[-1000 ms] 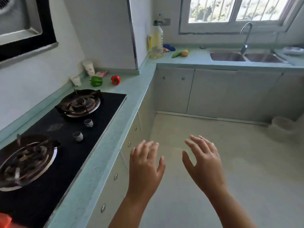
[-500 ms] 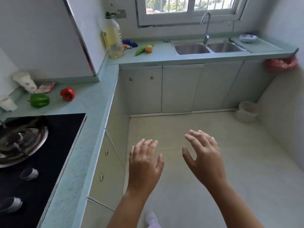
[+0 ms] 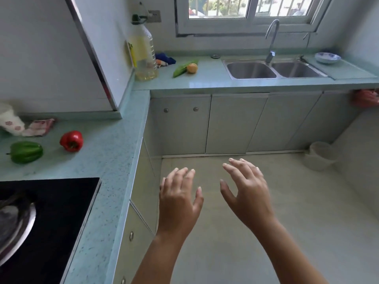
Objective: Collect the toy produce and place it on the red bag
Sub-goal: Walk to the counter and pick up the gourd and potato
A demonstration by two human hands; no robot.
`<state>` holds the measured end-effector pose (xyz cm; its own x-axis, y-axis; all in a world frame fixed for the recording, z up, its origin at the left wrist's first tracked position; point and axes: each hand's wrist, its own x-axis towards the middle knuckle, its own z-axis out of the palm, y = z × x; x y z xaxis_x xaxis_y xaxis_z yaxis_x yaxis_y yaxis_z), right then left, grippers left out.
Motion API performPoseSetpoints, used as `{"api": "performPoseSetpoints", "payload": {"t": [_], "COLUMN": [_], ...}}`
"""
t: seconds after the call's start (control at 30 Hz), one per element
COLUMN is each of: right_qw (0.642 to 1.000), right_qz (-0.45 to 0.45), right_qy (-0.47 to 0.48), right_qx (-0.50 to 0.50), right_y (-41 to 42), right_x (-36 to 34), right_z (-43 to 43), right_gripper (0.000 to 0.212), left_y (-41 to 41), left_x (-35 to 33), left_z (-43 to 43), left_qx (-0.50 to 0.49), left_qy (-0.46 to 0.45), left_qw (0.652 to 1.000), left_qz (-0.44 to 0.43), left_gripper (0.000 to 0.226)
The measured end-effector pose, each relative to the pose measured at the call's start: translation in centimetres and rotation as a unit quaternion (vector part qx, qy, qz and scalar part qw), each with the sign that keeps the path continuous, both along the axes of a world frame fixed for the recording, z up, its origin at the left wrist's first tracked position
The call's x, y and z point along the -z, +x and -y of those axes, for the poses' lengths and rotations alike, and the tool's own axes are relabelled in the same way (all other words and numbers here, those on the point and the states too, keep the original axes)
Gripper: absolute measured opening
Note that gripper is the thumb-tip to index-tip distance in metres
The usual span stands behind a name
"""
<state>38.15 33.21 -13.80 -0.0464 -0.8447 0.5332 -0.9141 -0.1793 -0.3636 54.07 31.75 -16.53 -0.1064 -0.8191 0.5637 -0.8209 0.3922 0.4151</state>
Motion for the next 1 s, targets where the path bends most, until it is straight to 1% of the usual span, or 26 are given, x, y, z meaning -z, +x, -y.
{"api": "performPoseSetpoints", "payload": {"t": [0.2, 0.33, 0.57, 0.7, 0.8, 1.0], "right_qw": [1.000, 1.000, 0.999, 0.999, 0.999, 1.000], "right_qz": [0.008, 0.016, 0.030, 0.025, 0.026, 0.026], "right_qy": [0.011, 0.006, -0.013, -0.022, -0.015, -0.001], "right_qx": [-0.017, -0.011, 0.018, 0.022, 0.023, -0.004], "right_y": [-1.1, -3.6, -9.5, -11.9, -12.3, -10.9], "right_x": [1.2, 1.4, -0.4, -1.3, -1.3, 0.2], "right_z": [7.8, 15.0, 28.2, 34.4, 38.1, 44.9], "right_gripper": [0.039, 0.040, 0.039, 0.040, 0.041, 0.040], "left_y": [-1.0, -3.3, -9.4, -11.9, -12.0, -10.1], "left_x": [1.1, 1.1, -1.9, -3.3, -3.1, -1.2], "left_z": [7.0, 14.3, 29.3, 35.6, 38.6, 44.6], "left_qx": [-0.003, 0.006, 0.036, 0.028, 0.020, -0.008], "left_qy": [0.013, 0.009, -0.013, -0.017, -0.011, 0.024], "left_qw": [1.000, 1.000, 0.998, 0.999, 0.999, 0.999], "left_qz": [0.011, 0.022, 0.040, 0.041, 0.047, 0.043], "left_gripper": [0.042, 0.042, 0.042, 0.043, 0.043, 0.043]}}
